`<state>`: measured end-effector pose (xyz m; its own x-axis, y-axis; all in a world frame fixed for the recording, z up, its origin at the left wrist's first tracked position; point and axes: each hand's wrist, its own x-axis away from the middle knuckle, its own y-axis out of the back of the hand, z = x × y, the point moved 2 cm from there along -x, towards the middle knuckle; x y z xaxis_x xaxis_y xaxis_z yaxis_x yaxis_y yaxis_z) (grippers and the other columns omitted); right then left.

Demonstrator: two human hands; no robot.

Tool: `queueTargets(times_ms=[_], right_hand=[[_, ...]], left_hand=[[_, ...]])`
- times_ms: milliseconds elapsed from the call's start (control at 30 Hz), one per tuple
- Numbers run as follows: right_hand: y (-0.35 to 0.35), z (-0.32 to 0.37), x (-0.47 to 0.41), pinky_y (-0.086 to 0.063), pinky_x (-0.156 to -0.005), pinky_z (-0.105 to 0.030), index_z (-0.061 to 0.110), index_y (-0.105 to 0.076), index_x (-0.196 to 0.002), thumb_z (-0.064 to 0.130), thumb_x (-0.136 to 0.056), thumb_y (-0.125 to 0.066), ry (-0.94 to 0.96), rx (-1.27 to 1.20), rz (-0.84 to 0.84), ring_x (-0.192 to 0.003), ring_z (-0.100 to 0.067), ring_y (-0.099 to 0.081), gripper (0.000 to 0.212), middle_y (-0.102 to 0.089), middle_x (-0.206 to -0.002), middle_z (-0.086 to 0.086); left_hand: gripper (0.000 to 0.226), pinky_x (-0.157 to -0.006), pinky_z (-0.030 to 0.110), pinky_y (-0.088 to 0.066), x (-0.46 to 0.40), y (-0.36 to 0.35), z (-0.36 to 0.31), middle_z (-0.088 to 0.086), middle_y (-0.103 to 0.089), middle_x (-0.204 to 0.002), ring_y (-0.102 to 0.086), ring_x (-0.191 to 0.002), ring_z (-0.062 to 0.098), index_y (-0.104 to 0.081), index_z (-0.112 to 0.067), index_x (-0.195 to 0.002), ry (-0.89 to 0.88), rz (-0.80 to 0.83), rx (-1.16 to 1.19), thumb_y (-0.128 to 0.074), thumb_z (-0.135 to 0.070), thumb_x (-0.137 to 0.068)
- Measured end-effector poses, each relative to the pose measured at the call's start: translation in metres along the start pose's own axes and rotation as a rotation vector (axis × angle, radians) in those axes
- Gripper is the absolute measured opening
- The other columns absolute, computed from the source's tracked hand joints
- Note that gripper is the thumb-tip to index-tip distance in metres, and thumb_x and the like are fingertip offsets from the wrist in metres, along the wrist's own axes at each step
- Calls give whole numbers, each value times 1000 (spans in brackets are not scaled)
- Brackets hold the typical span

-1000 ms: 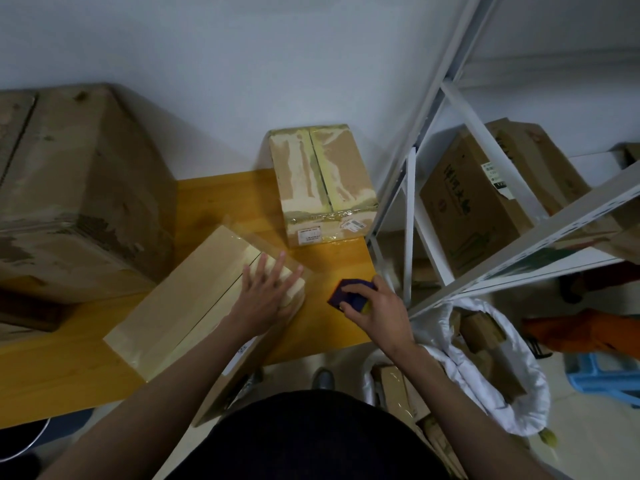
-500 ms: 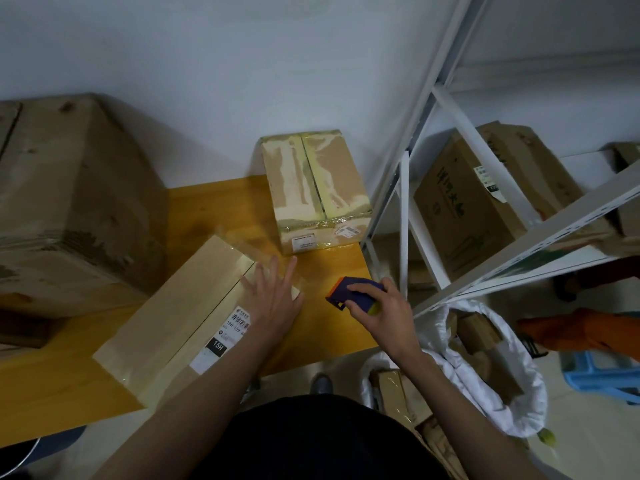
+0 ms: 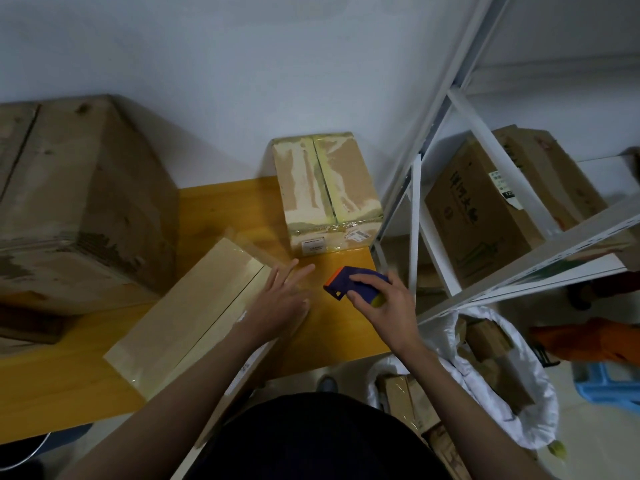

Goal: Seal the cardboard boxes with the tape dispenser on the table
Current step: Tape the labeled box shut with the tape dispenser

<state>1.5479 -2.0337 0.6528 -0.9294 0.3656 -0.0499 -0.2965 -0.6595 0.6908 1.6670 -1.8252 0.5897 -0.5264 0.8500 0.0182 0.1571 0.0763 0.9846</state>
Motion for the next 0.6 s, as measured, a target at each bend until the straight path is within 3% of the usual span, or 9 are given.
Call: queueTargets(times_ms=[67,133,300,400,500,600], right_hand=[[-1,1,0,-47,-76,-20,38,-69,-120,37,-87,-76,0,-3,1,-92,-11,-56,33,-55,-108,1],[-2,2,0,-48,-75,-23,37,-69,-119,37,-87,-76,0,1,-2,-91,-11,-56,33,-55,-106,1],[-2,4,1,-47,-75,-23,37,-69,-120,37,-87,-76,-8,1,1,-90,-9,-55,33,-52,-104,3],[-1,6,1,-47,-76,-23,36,-70,-119,37,-87,-76,-20,-6,1,-91,-11,-55,33,-53,-105,2],[-1,7,2,-48,-76,-25,35,-70,-119,36,-87,-77,-21,-17,-10,-91,-12,-56,32,-54,-105,1],[-2,8,3,-50,-77,-29,35,-70,-119,36,-87,-77,-28,-32,-18,-92,-13,-56,32,-56,-105,0]], left_hand=[[46,-124,57,-4,-6,-1,7,-2,-16,-166,-2,-155,25,-66,-33,-118,44,112,83,-28,-47,-96],[48,-125,52,0,-12,-2,12,-4,-14,-166,-1,-155,23,-68,-32,-117,59,200,151,-29,-52,-96],[79,-125,43,4,-18,-5,18,0,-34,-159,-10,-154,18,-67,-28,-117,101,262,238,-9,-69,-84],[83,-124,39,5,-19,-8,19,0,-37,-158,-12,-154,17,-68,-23,-119,114,259,282,-9,-70,-85],[62,-123,38,-13,-15,-7,29,1,-40,-156,-25,-149,20,-60,-21,-133,116,117,336,-31,-59,-94],[29,-107,31,-35,-9,1,39,-3,-58,-130,-45,-125,14,-66,-22,-124,66,-21,340,-55,-31,-99]])
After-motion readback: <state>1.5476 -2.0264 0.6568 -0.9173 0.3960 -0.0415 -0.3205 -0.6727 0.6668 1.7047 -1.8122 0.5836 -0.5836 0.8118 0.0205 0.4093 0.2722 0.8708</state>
